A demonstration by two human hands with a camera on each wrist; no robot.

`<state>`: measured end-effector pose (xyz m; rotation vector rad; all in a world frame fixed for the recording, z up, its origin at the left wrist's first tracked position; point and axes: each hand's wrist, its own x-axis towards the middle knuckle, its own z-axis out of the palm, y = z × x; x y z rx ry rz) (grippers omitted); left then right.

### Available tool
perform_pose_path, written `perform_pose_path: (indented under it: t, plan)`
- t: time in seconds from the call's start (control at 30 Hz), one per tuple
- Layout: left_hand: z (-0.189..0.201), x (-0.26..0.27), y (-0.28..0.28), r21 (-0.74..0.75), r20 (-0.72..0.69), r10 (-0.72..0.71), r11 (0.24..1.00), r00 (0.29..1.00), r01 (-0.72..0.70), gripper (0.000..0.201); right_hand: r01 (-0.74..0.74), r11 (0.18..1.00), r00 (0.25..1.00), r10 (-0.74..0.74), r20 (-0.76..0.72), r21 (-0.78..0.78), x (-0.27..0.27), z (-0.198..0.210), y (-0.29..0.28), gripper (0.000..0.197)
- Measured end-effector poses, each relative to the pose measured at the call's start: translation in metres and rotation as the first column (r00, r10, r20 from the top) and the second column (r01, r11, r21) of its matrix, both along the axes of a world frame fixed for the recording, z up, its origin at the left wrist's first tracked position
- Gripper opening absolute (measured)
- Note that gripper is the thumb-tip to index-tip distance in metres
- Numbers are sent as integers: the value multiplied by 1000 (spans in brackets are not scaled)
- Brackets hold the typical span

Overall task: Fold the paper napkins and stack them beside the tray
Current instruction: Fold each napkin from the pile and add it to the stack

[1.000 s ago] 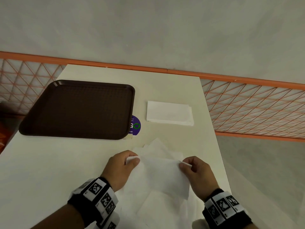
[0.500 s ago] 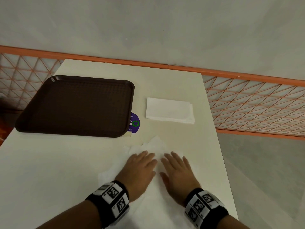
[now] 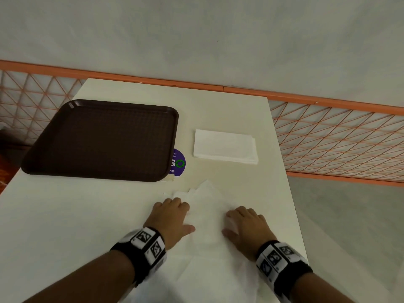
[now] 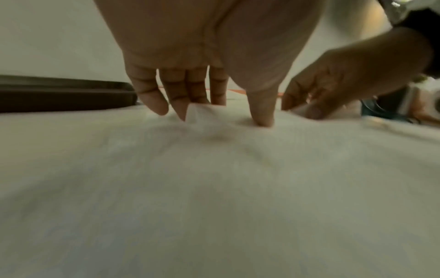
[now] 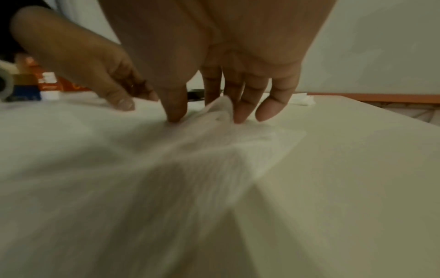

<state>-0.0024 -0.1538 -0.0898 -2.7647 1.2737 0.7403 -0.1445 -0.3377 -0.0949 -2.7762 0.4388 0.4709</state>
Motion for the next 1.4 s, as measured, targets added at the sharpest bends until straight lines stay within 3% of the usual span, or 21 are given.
perform_pose_path:
  t: [0.1, 0.23, 0.37, 0.47, 0.57, 0.7, 0.77, 0.8, 0.83, 0.9, 1.0, 1.1, 1.17, 1.27, 1.4]
  plan:
    - [13, 11, -13, 112, -103, 70, 992, 992, -58, 50, 130, 981, 978, -102, -183, 146, 17, 10, -9, 47]
    - [20, 13, -26, 215, -117, 49, 976, 992, -23, 43, 160, 978, 952, -117, -282, 135, 32, 15, -10, 42]
    - [25, 9, -25, 188, -186, 76, 981, 980, -41, 43, 185, 963, 959, -134, -249, 194, 33, 20, -6, 25]
    - [24, 12, -10, 59, -356, 207, 978, 911, -199, 27, 290, 886, 957, -257, -138, 363, 20, 23, -10, 14]
    - [17, 19, 13, -38, -629, 323, 896, 707, -443, 16, 410, 707, 890, -448, -84, 576, 0, 21, -18, 11]
    - [12, 12, 25, -14, -884, 363, 609, 294, -793, 15, 519, 287, 655, -739, -158, 806, -19, 13, -16, 9]
    - [7, 6, 20, 0, -911, 365, 471, 195, -882, 16, 531, 84, 538, -802, -259, 843, -20, 13, -13, 11]
    - [4, 5, 15, -12, -904, 380, 429, 193, -903, 16, 539, 29, 502, -814, -293, 842, -19, 13, -12, 14]
    - [0, 6, 10, -41, -886, 407, 406, 220, -913, 15, 552, 24, 493, -816, -302, 834, -17, 14, -12, 15]
    - [-5, 13, -4, -133, -805, 481, 423, 346, -896, 17, 579, 106, 514, -817, -261, 809, -9, 16, -16, 16]
    - [-2, 33, -32, -293, -629, 541, 501, 559, -814, 27, 587, 333, 577, -811, -93, 738, 15, 20, -33, 23]
    - [11, 63, -66, -441, -490, 505, 560, 711, -701, 19, 588, 528, 627, -776, 68, 613, 49, 24, -65, 27]
    - [18, 84, -89, -500, -403, 496, 584, 769, -639, 18, 590, 613, 650, -747, 141, 526, 74, 28, -86, 31]
    - [24, 113, -118, -544, -324, 514, 586, 794, -601, 20, 577, 706, 694, -689, 210, 410, 108, 33, -115, 33]
    - [17, 138, -146, -524, -259, 533, 623, 805, -581, 24, 593, 766, 736, -641, 217, 249, 141, 34, -143, 27]
